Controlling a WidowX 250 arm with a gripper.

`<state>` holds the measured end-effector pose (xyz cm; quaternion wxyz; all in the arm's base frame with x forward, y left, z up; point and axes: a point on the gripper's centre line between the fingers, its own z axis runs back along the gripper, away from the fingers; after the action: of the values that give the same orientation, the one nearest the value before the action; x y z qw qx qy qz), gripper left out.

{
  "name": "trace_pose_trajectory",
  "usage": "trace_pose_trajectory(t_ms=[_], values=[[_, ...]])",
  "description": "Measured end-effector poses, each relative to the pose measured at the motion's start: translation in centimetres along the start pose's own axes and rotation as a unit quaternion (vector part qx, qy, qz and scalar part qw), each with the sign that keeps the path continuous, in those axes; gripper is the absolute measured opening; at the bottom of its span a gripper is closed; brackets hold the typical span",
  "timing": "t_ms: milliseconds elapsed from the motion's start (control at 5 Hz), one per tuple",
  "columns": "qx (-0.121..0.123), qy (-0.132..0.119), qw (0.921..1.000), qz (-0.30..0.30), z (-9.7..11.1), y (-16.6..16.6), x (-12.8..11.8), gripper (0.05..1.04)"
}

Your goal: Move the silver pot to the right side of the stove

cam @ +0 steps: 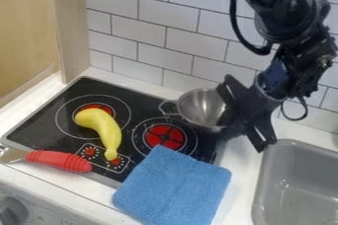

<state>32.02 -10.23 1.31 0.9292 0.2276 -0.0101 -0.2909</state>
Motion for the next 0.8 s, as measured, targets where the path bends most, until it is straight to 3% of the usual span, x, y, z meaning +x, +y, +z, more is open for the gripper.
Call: trace_pose_trajectory(t_ms=[400,600,800], values=[[-0.002,0.006,0.9999,0.012,-0.09,-0.03,-0.15,0.082],[0.003,0.031,0.9994,0.014,-0.62,-0.17,-0.78,0.245],[0.004,0.034,0.9991,0.023,-0.61,-0.14,-0.90,0.510]])
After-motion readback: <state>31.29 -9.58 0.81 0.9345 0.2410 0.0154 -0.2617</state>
